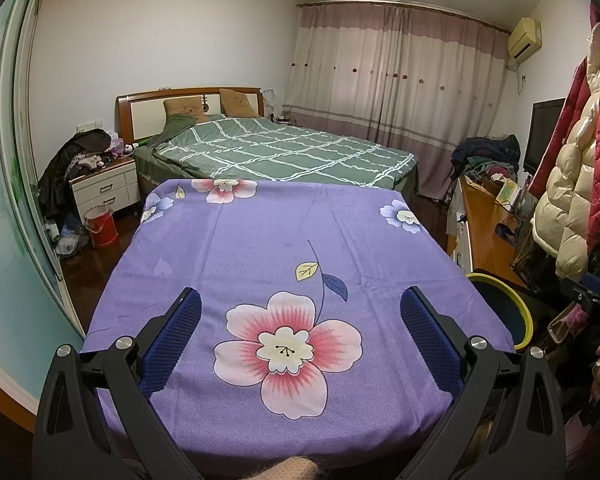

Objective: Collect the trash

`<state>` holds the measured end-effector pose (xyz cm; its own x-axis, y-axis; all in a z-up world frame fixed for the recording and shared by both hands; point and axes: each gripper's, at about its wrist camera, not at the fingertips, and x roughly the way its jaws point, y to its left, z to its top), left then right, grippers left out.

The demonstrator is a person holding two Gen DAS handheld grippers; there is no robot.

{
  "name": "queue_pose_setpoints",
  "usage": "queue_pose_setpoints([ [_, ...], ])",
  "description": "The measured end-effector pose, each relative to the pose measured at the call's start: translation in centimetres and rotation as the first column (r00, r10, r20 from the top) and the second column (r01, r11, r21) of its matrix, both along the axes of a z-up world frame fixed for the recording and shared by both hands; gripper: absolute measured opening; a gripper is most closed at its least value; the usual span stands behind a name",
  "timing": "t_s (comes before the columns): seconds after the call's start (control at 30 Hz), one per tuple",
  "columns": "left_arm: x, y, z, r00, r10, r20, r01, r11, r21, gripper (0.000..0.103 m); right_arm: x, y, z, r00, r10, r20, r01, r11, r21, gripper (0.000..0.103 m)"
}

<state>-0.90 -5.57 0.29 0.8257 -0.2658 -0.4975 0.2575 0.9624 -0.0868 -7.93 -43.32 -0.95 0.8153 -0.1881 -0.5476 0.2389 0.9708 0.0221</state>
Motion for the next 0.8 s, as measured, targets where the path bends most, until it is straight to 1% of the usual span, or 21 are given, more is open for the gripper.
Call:
queue_pose_setpoints([
  [0.8, -0.01, -0.09, -0.42, 1.0, -0.004, -0.001, 0.004, 1.0, 0.001, 0.098, 0.1, 0.03, 0.01, 1.0, -0.001, -0.001, 0.001, 1.0, -0.001, 0.093],
])
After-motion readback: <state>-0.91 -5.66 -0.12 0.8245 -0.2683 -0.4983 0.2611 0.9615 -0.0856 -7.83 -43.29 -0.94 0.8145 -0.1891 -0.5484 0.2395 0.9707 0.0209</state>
